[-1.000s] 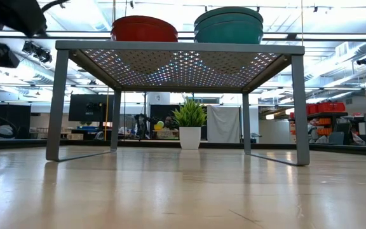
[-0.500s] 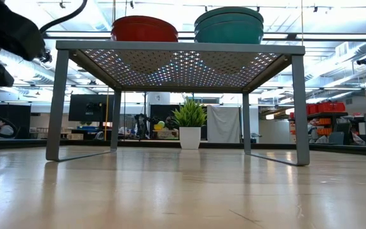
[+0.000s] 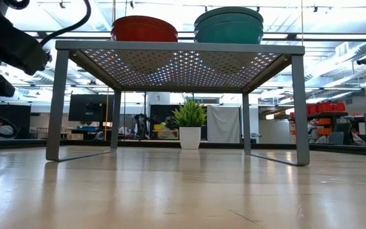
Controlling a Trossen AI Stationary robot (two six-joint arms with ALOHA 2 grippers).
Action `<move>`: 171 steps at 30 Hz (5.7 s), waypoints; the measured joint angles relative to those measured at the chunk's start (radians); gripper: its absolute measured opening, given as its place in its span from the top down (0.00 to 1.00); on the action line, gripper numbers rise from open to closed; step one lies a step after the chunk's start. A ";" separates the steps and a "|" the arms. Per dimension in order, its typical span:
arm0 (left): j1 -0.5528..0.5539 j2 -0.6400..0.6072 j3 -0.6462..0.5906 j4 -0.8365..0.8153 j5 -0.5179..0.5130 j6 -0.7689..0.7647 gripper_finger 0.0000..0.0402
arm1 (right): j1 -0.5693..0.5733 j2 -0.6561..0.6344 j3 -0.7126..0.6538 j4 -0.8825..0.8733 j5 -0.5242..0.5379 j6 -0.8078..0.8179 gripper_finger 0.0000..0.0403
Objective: Pick & Place Mini bowls
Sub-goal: Stack the red patterned bowl on the other red patterned bowls on the shelf
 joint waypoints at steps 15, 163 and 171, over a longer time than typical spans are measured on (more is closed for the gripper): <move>0.001 0.004 0.000 0.023 0.020 -0.026 0.81 | 0.000 0.000 0.000 0.000 0.000 0.000 0.93; 0.950 0.010 0.775 -0.330 0.418 0.159 0.97 | 0.000 0.000 0.000 0.000 0.000 0.000 0.93; 0.933 0.043 0.775 -0.467 0.372 0.219 0.97 | 0.000 0.000 0.000 0.000 0.000 0.000 0.93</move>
